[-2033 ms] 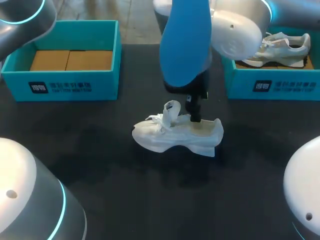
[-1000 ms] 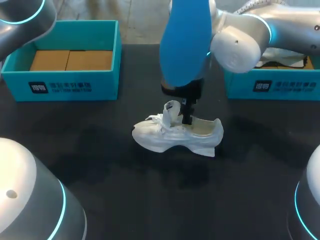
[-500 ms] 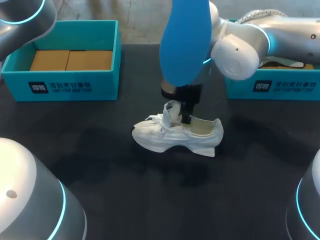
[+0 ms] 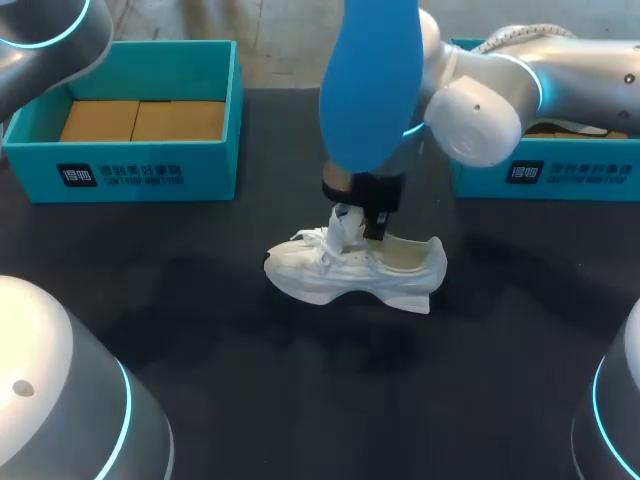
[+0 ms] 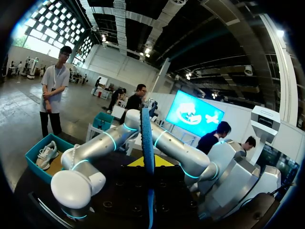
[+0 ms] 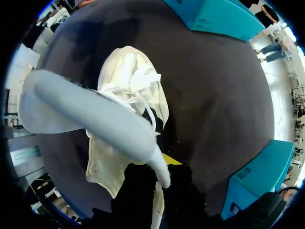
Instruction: Take the shoe out of the shoebox, open the shoe tongue, remove and reinsert the insole, then place the shoe into the shoebox
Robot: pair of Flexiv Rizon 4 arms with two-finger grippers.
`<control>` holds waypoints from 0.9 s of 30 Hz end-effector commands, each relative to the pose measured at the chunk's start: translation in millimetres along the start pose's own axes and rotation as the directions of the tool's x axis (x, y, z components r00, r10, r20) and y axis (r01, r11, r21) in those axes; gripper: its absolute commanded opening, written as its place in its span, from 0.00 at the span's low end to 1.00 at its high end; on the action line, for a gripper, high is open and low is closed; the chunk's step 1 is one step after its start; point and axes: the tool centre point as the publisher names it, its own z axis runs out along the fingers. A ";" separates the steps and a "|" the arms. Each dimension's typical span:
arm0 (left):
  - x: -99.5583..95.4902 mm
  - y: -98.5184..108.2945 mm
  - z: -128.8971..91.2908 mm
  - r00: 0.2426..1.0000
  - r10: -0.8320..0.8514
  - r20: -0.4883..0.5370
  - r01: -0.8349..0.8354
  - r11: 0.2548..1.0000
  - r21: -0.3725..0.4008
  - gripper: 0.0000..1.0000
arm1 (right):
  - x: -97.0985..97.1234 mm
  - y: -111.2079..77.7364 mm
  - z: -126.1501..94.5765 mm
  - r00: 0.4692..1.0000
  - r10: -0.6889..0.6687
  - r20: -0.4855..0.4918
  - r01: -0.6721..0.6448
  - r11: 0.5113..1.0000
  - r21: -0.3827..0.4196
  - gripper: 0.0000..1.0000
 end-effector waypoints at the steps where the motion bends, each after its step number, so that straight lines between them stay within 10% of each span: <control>1: -0.6 -0.5 0.2 1.000 0.000 0.000 0.000 1.000 -0.002 0.00 | 3.8 -2.6 -4.7 1.000 0.004 0.014 -0.004 1.000 -0.001 0.00; 27: -0.6 -0.5 0.2 1.000 0.000 0.000 0.000 1.000 -0.002 0.00 | 0.7 -18.5 -38.7 0.922 0.386 -0.006 -0.386 0.922 0.014 0.00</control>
